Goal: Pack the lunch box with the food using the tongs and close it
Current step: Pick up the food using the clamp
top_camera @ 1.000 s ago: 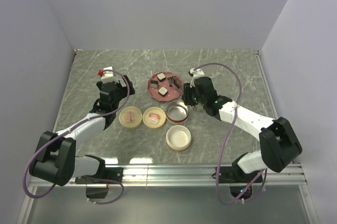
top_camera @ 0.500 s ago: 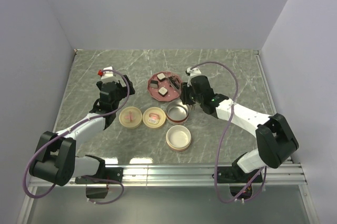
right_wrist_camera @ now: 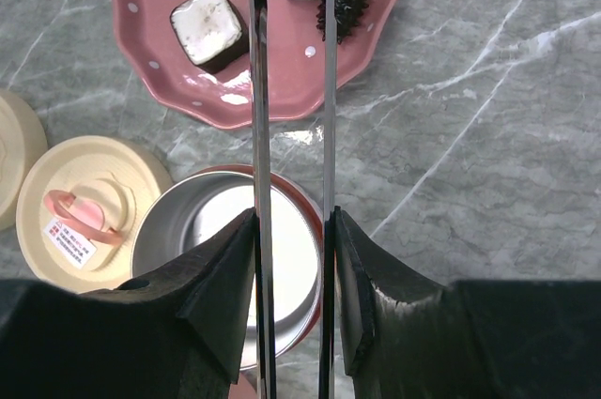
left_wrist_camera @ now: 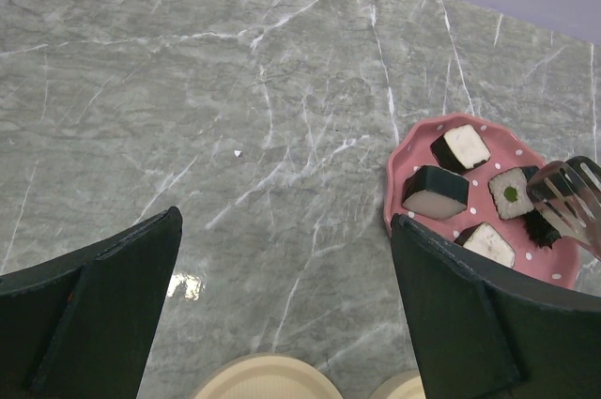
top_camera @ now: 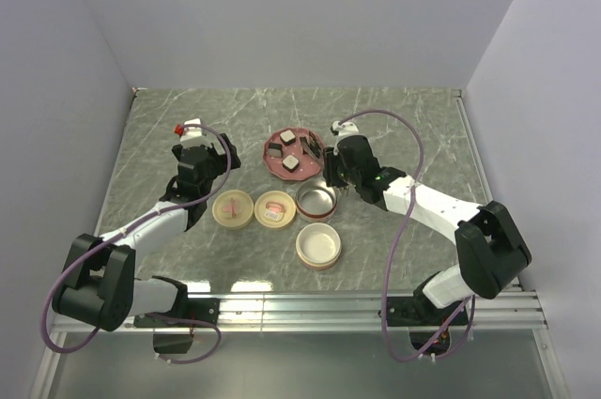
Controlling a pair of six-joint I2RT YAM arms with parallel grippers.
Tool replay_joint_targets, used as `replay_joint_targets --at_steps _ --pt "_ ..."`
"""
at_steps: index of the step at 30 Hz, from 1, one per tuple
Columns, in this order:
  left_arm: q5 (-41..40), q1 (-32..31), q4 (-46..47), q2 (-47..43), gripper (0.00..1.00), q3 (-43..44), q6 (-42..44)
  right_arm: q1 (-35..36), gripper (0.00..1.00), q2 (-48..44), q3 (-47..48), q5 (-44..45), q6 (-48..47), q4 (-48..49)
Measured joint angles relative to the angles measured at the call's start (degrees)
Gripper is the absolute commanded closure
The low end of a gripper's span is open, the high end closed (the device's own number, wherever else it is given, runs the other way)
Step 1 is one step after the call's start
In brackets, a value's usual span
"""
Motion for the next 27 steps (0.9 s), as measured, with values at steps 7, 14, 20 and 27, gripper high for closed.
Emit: replay_joint_targets --at_steps 7,14,20,27 --pt "0.0 0.0 0.0 0.0 0.00 0.0 0.0 0.5 0.56 0.6 0.8 0.2 0.0 -0.9" --pt "0.0 0.0 0.0 0.0 0.01 0.0 0.0 1.7 0.56 2.4 2.1 0.5 -0.4 -1.9" --pt "0.0 0.0 0.0 0.1 0.01 0.0 0.0 2.0 0.60 3.5 3.0 1.4 -0.5 -3.3" --pt "0.0 0.0 0.0 0.1 0.01 0.0 0.0 2.0 0.98 4.4 3.9 2.4 -0.6 -4.7"
